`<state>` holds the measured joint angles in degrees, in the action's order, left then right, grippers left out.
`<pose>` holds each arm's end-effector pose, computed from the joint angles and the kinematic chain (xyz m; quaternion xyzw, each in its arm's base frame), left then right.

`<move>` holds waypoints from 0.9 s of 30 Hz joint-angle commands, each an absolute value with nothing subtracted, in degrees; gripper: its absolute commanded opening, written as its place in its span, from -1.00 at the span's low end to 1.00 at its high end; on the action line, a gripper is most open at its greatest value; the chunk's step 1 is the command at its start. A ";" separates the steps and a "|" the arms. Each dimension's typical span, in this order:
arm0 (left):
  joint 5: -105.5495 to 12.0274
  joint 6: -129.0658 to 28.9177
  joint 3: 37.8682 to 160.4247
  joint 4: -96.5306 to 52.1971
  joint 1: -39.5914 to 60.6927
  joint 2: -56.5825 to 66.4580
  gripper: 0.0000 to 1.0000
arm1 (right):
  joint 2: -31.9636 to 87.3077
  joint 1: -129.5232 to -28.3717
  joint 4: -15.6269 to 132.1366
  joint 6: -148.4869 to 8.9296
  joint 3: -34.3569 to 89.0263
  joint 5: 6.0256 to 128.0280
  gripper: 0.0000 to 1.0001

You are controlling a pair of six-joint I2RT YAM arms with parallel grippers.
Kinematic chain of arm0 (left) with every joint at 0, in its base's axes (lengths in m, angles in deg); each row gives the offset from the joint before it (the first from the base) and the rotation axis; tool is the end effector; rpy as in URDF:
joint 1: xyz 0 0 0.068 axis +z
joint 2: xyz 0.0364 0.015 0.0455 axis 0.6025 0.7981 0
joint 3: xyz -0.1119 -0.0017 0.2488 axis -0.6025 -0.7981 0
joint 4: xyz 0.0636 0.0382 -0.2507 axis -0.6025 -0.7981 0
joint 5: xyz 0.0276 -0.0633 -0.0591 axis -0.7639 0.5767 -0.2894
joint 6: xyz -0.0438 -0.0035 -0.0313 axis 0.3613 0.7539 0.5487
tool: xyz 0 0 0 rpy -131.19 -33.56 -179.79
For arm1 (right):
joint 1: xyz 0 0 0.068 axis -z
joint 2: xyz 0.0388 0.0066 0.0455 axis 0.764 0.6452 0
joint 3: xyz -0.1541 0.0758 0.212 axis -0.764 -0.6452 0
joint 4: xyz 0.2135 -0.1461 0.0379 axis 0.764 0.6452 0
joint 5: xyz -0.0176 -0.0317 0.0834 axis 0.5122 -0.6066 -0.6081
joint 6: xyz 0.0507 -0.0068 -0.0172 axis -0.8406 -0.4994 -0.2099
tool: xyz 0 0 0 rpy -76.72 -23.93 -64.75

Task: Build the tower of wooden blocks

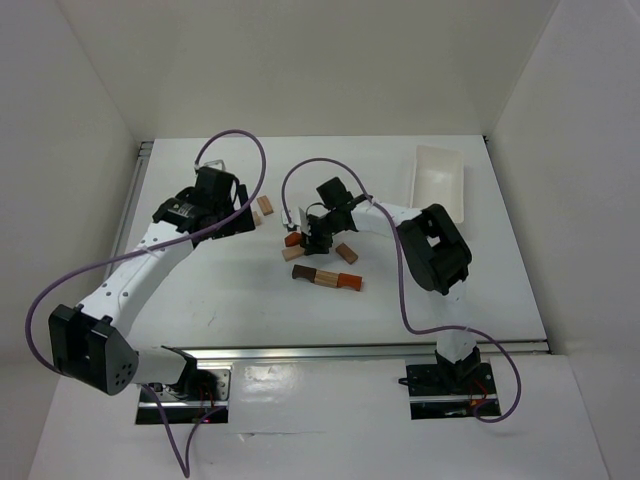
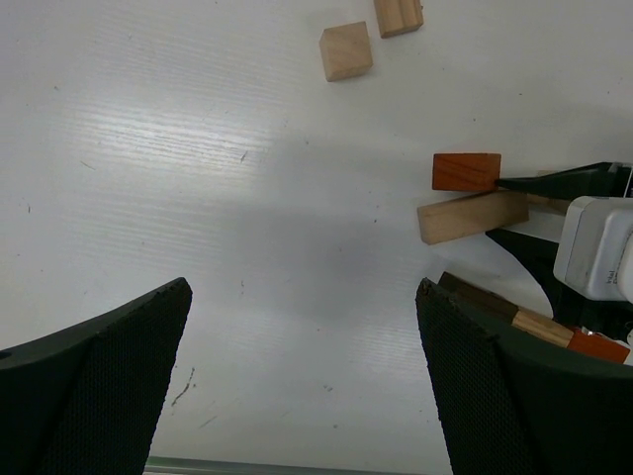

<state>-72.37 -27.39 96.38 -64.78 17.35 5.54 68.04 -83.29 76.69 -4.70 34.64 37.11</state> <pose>0.2671 -0.0843 0.3219 -0.1713 0.9057 -0.0388 0.3857 0.3564 0.2617 0.1468 -0.7151 0.5684 0.2450 0.3248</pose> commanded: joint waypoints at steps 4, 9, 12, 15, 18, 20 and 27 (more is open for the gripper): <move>-73.74 -28.87 98.96 -64.70 17.19 5.91 1.00 | 69.73 -82.52 80.60 -4.69 36.34 36.52 -0.23; -73.74 -28.87 98.96 -64.70 17.19 5.91 1.00 | 68.42 -82.52 82.01 -5.30 37.48 37.14 -0.70; -73.74 -28.34 98.96 -64.70 17.19 5.91 1.00 | 66.92 -82.52 82.01 -6.00 38.97 36.00 -1.00; -73.74 -27.64 99.48 -64.70 17.19 5.30 1.00 | 64.72 -82.52 80.00 -7.67 38.98 34.95 -1.00; -73.74 -26.42 99.49 -64.70 17.19 4.50 1.00 | 60.77 -82.52 74.05 -11.45 36.01 34.94 -1.00; -73.74 -25.88 98.96 -64.70 17.19 2.58 1.00 | 57.36 -82.52 70.16 -15.84 33.98 36.43 -1.00; -72.60 -24.74 96.50 -63.12 17.19 -1.47 1.00 | 51.63 -82.52 67.24 -30.26 31.25 41.60 -1.00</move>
